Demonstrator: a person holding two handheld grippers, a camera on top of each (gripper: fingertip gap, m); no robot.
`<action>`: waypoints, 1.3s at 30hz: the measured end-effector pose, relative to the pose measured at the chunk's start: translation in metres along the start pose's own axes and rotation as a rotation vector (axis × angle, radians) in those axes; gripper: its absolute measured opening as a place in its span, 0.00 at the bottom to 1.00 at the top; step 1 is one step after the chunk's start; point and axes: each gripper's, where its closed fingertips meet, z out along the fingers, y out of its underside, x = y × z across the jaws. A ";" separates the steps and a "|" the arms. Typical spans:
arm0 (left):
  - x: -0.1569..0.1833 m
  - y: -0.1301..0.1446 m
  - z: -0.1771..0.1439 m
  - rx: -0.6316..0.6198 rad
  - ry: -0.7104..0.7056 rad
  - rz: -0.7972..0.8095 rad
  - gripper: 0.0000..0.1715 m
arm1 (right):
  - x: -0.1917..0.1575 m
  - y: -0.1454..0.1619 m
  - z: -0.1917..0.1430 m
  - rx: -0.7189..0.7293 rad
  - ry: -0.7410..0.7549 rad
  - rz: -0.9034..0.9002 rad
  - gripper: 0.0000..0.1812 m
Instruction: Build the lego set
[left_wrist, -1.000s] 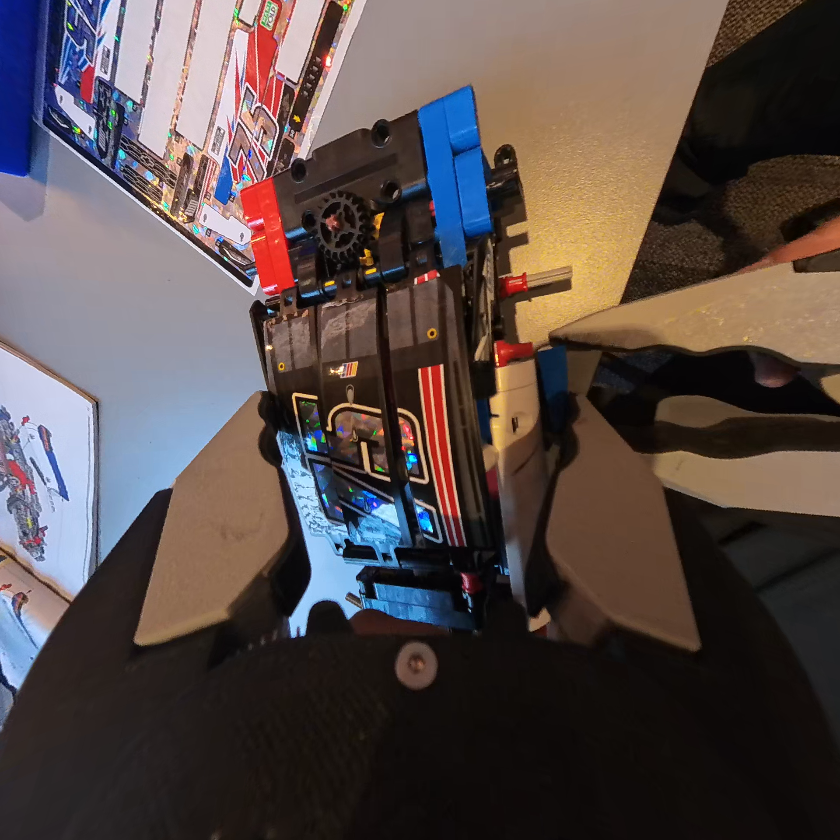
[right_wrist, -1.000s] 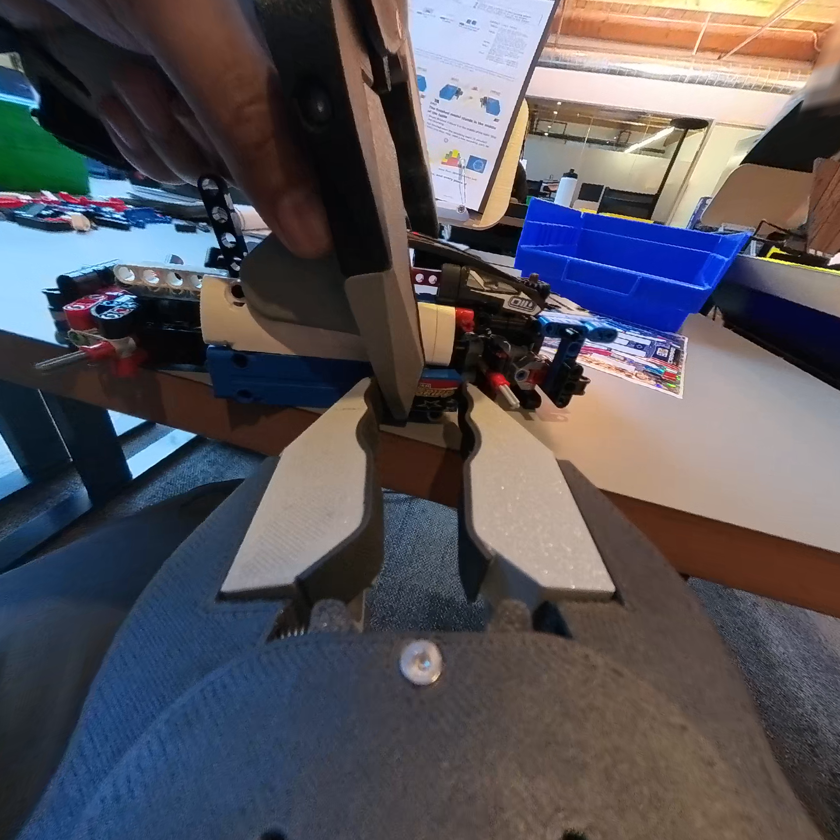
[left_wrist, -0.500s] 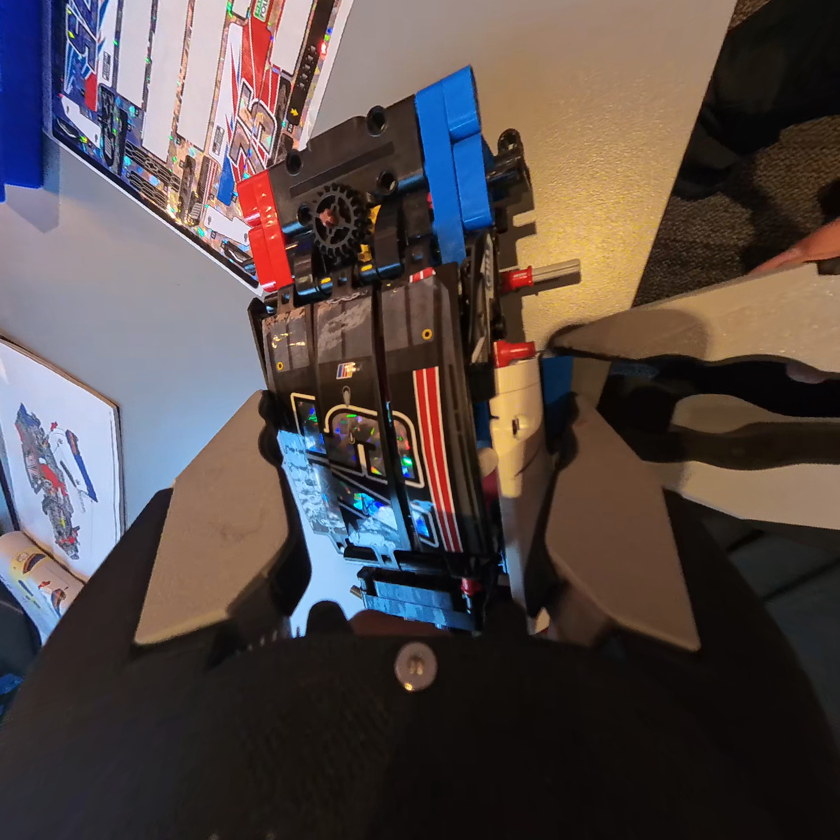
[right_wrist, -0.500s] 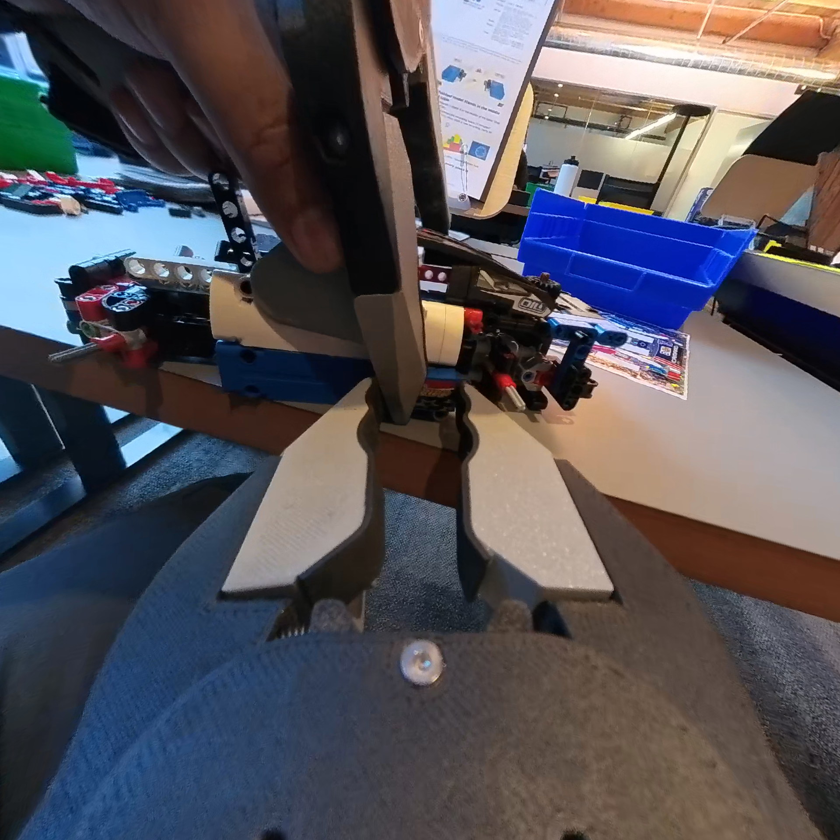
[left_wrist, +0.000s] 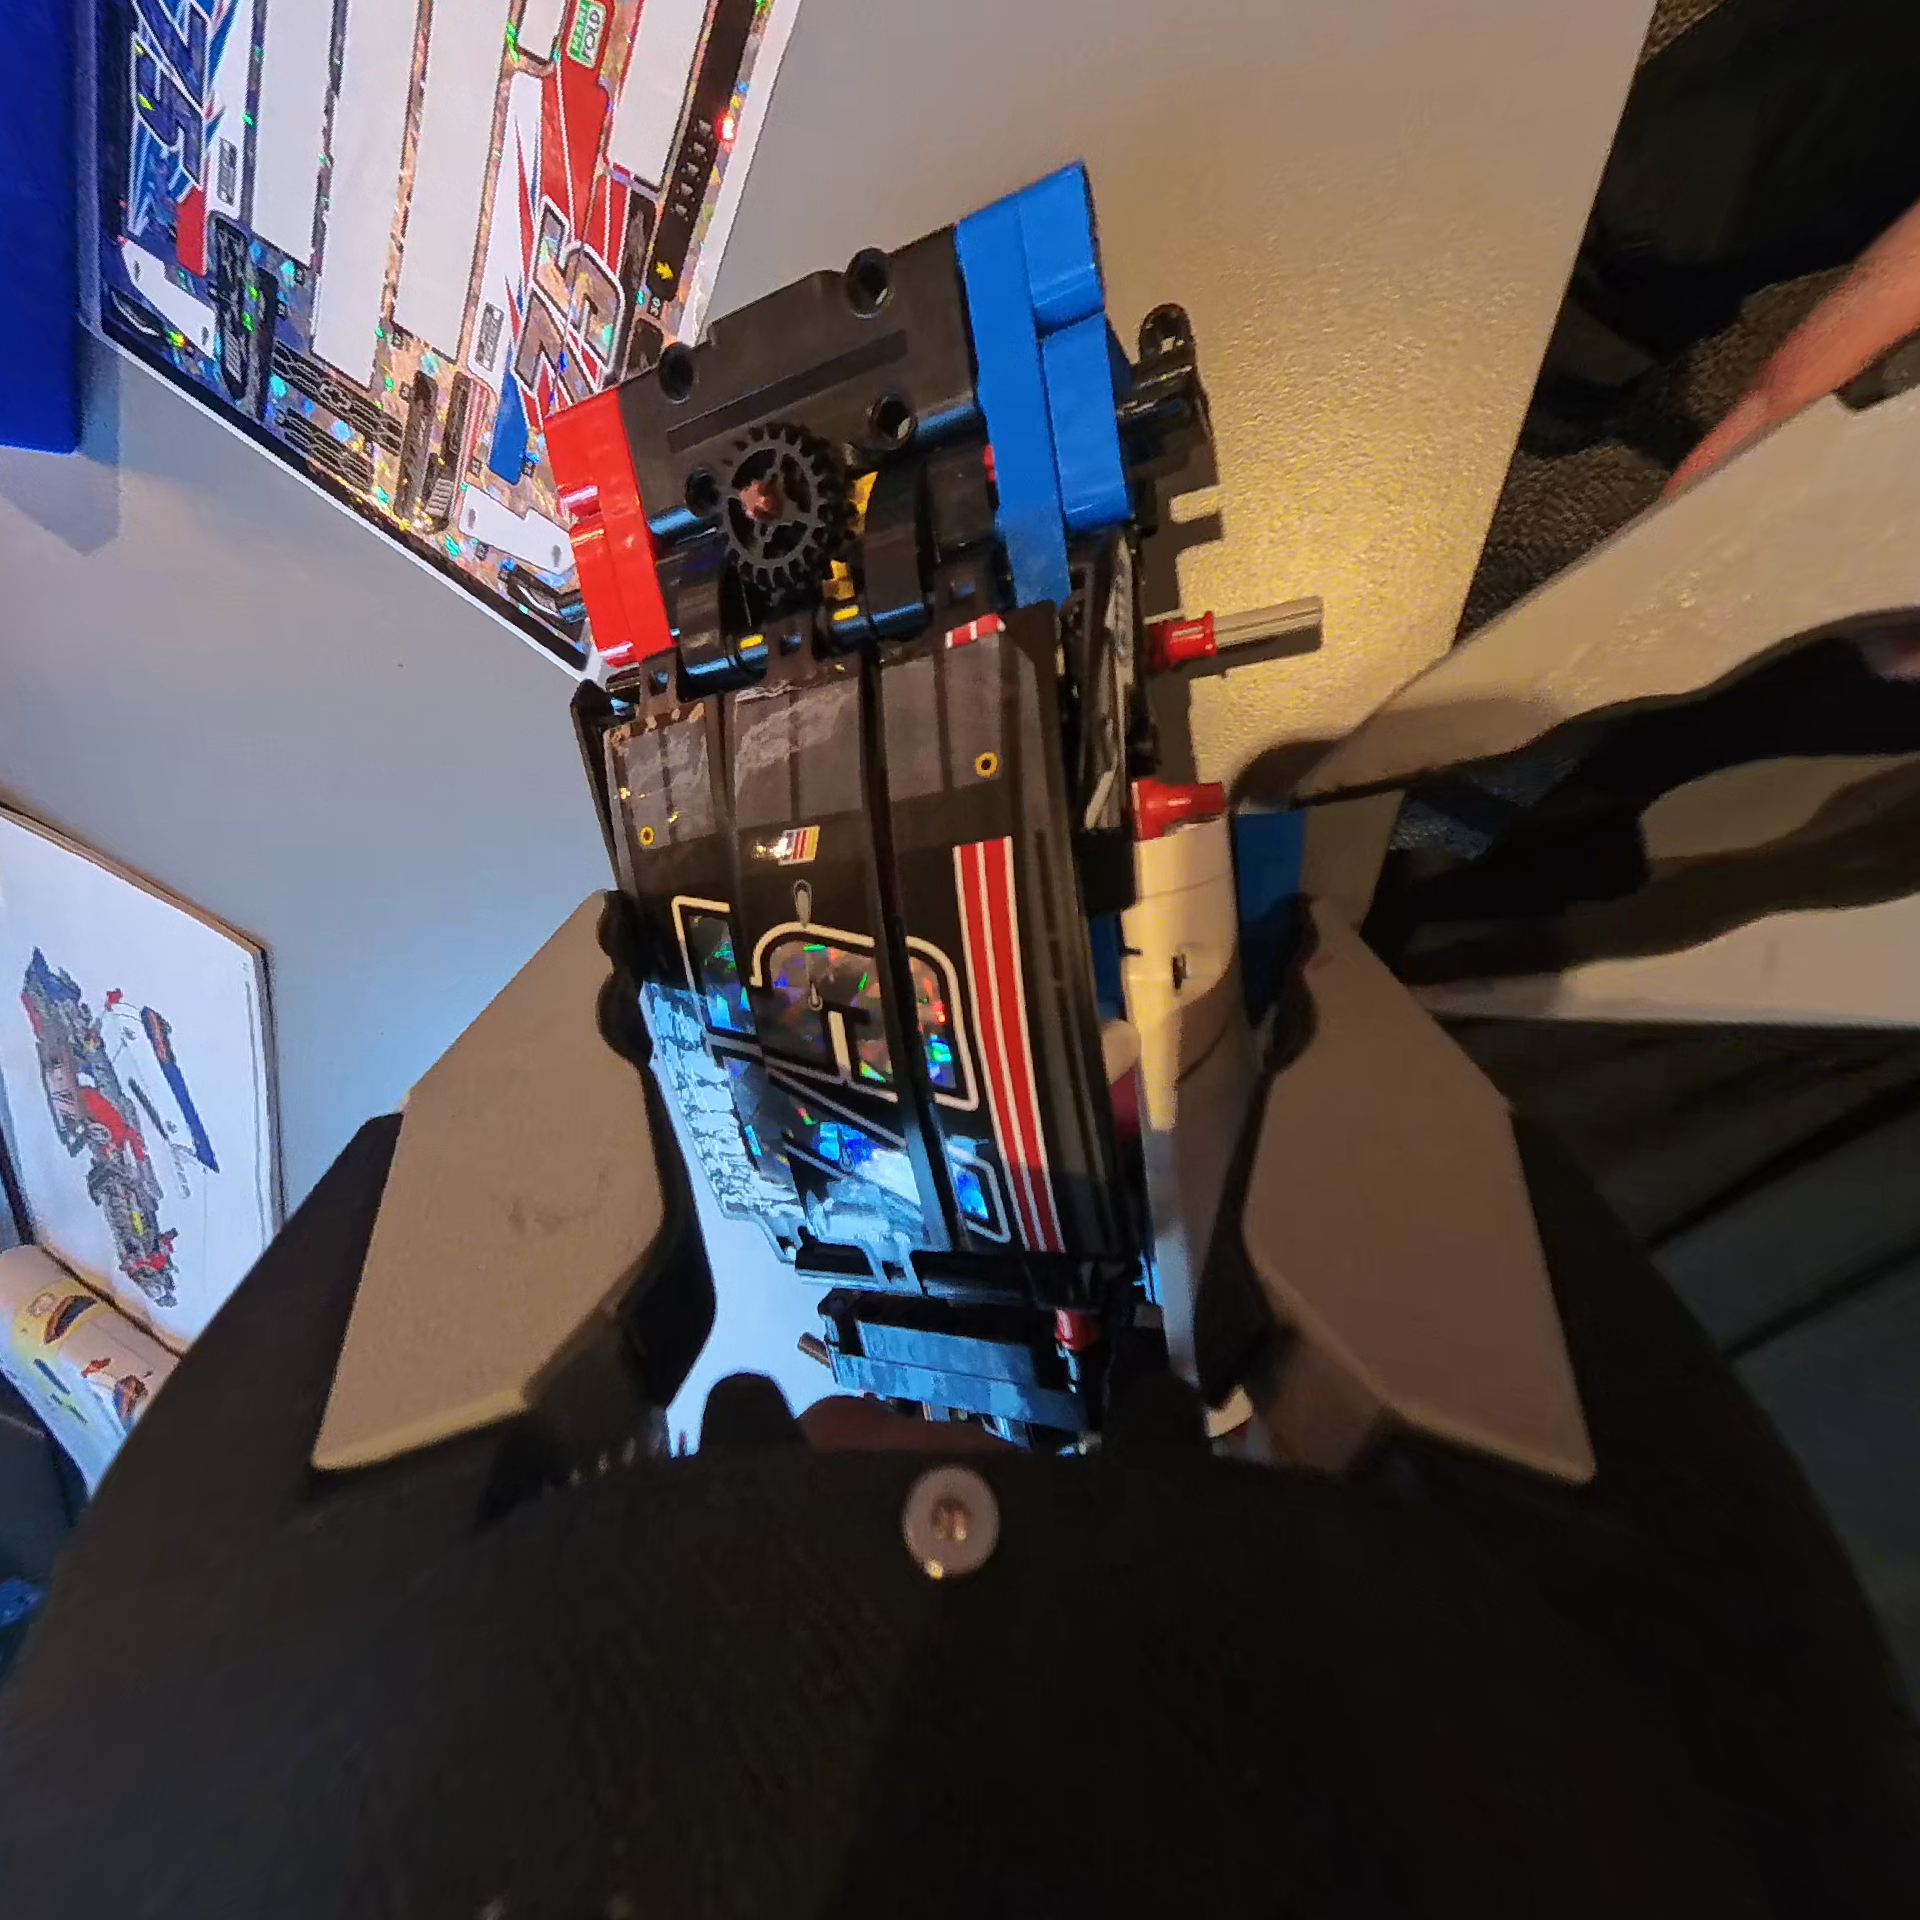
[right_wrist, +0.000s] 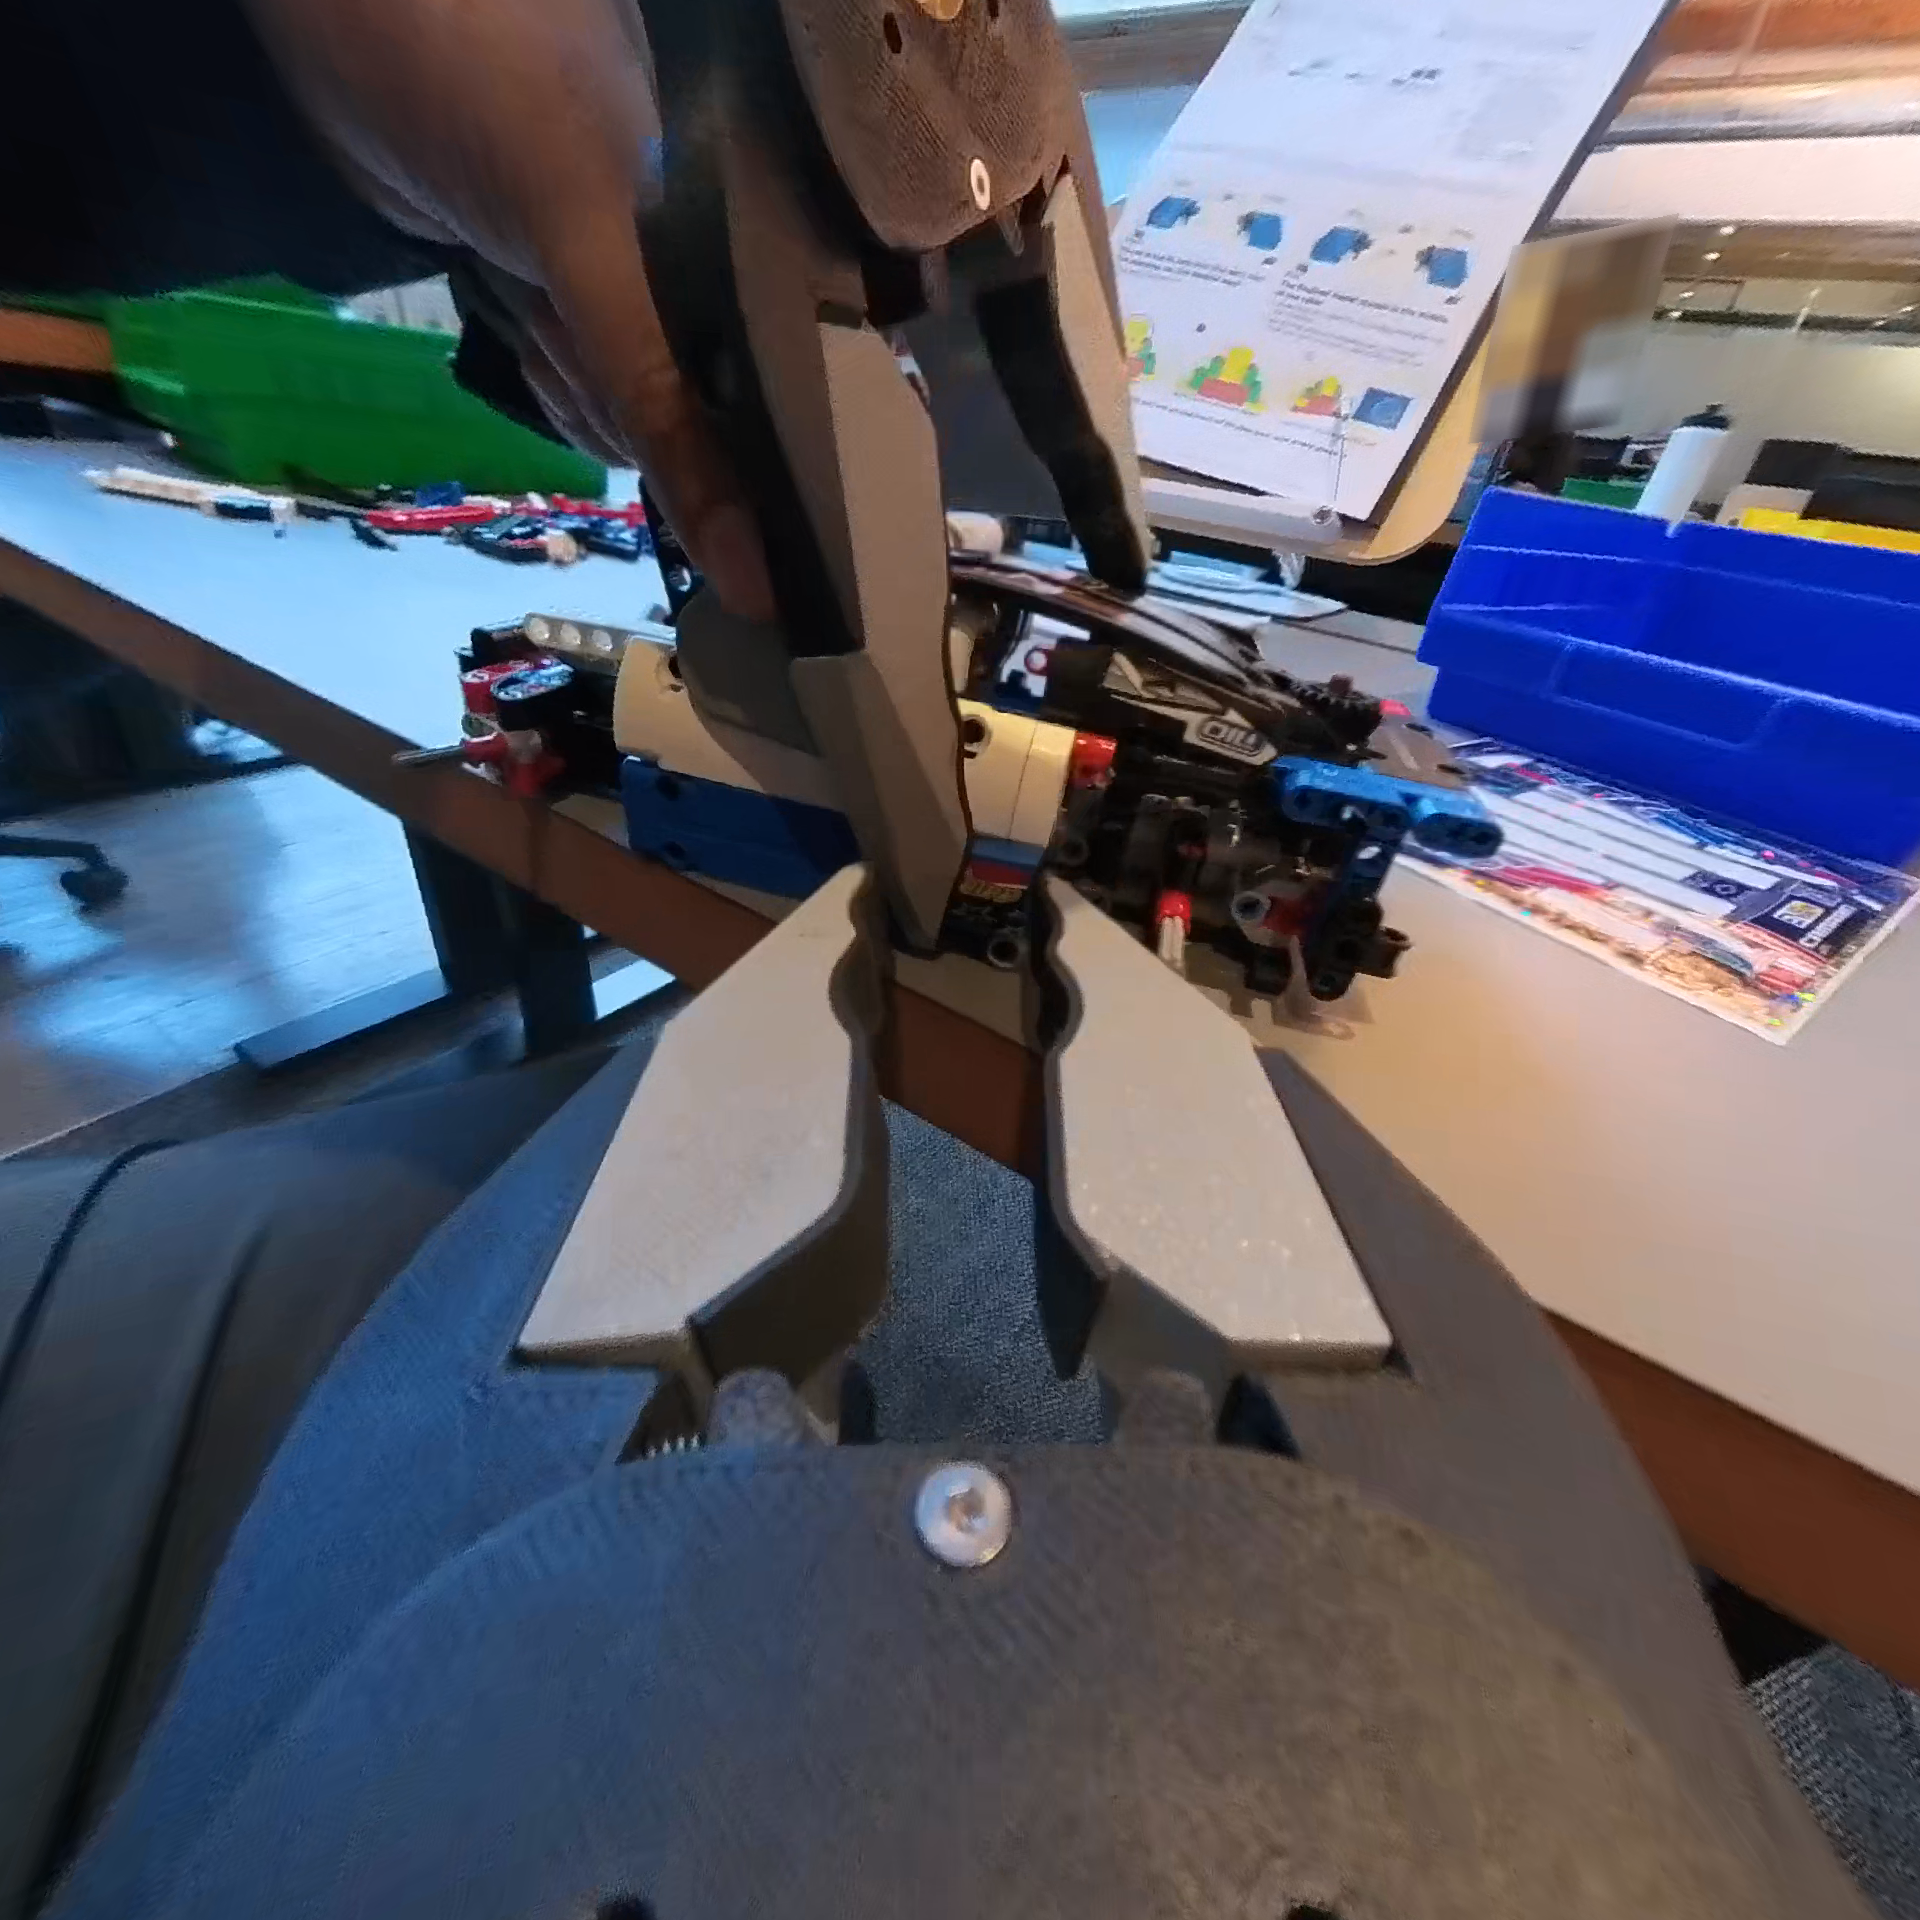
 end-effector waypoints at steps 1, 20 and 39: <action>-0.001 0.000 0.000 -0.001 -0.001 0.004 0.70 | 0.001 0.000 -0.002 -0.004 -0.011 -0.013 0.06; -0.002 0.003 0.000 -0.047 0.019 0.054 0.68 | 0.006 0.010 0.009 -0.152 -0.116 0.000 0.05; -0.003 0.005 0.001 -0.085 0.003 0.069 0.69 | 0.005 0.009 0.004 -0.019 0.094 -0.094 0.04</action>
